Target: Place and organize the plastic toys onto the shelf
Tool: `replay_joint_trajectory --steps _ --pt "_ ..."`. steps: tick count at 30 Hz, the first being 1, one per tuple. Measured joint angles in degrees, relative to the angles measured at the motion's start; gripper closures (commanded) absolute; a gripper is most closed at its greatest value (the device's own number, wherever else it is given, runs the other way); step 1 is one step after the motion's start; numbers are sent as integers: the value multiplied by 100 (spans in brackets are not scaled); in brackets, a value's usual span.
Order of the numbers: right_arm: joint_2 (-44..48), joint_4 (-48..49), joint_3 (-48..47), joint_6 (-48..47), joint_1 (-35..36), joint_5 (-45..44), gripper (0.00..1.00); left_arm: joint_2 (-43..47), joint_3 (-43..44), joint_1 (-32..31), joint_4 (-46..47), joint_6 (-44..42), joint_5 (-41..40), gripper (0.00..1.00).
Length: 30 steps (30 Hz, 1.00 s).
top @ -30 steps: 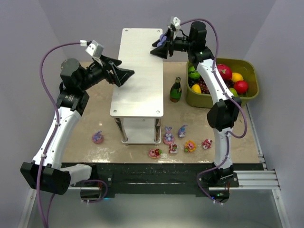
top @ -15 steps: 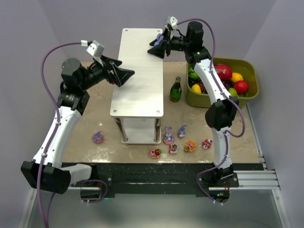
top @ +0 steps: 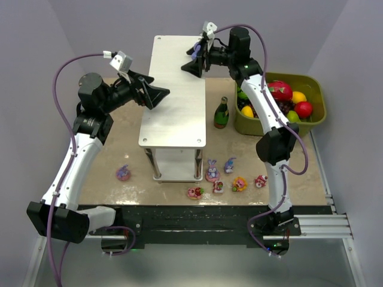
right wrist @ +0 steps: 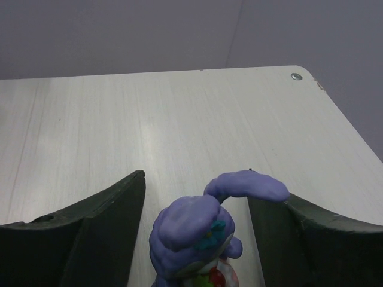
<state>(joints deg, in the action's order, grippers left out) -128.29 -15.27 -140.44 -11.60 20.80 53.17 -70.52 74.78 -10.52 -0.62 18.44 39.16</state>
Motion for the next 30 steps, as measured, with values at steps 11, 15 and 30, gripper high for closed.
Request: replay_joint_trajectory --steps 11,15,30 --pt "22 -146 -66 -129 20 -361 8 -4 0 0 -175 -24 0 0" --pt "146 -142 85 -149 26 -549 7 -4 0 0 -177 -24 0 0" --pt "1051 813 1207 319 31 -1443 1 162 -96 0 -144 -155 7 0"
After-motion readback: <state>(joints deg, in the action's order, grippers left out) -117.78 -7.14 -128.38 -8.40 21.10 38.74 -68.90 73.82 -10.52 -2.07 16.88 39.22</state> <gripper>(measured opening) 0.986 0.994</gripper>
